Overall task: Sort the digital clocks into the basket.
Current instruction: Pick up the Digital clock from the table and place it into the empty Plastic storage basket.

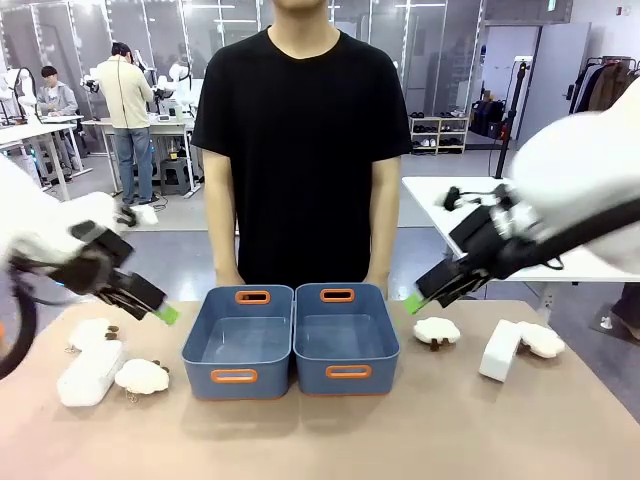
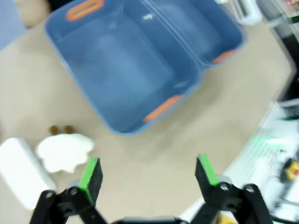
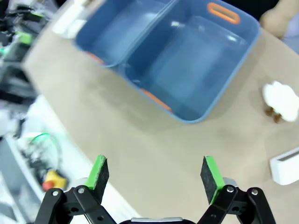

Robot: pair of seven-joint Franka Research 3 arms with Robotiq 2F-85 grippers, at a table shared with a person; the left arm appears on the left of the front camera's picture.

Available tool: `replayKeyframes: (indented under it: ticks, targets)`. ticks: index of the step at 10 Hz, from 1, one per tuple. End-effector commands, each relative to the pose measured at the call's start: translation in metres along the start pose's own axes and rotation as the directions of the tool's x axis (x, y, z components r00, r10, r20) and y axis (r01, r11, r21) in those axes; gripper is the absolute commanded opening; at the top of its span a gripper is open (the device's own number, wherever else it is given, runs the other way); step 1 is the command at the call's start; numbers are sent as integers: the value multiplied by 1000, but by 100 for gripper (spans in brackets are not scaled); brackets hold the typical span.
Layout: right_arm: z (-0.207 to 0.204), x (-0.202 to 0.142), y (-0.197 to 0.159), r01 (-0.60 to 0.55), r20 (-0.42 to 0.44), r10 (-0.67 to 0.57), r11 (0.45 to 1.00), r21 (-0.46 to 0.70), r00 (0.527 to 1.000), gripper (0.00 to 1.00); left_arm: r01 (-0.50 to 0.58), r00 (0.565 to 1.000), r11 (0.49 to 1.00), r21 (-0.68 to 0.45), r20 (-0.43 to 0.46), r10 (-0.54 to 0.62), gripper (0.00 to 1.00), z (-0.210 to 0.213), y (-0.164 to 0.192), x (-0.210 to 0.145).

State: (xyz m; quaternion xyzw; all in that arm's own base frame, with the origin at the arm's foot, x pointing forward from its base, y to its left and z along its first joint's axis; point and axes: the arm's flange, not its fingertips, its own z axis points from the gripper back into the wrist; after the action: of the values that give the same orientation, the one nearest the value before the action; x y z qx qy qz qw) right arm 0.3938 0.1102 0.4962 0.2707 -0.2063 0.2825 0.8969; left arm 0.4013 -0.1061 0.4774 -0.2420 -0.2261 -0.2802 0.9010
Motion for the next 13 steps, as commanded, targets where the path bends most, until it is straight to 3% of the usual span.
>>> replayKeyframes:
  ticks: [1,2,4,6,7,8,9,10,11,12,13]
  targets:
    - [32,-23,-57,146,19,-154,964,222,988,100,-111,987,944,-311,80,143,100,44,60,-40]
    - [56,-45,-86,204,62,-240,914,350,969,100,-126,965,886,-447,151,214,100,64,85,-72]
    - [94,-103,-146,329,141,-438,820,469,888,100,-155,910,802,-577,231,343,100,94,126,-143]
    - [113,-157,-177,417,202,-565,766,489,800,100,-213,891,839,-500,253,377,100,112,151,-197]
    - [117,-172,-182,439,212,-591,753,490,778,100,-262,860,833,-487,273,430,100,124,161,-215]
    - [123,-180,-182,448,223,-603,750,487,766,100,-305,852,846,-438,272,448,100,140,163,-228]
    - [130,-187,-189,452,247,-611,751,481,753,100,-312,823,851,-422,328,464,100,156,167,-243]
    - [134,-197,-183,467,250,-625,743,479,739,100,-336,821,848,-411,314,478,100,174,159,-257]
    - [136,-191,-197,448,293,-612,762,468,734,100,-321,816,857,-403,341,466,100,161,174,-248]
    - [142,-203,-183,478,263,-639,737,477,723,100,-373,798,851,-370,340,498,100,185,160,-265]
    - [149,-211,-186,467,301,-627,756,459,719,100,-359,770,854,-378,396,499,100,193,167,-274]
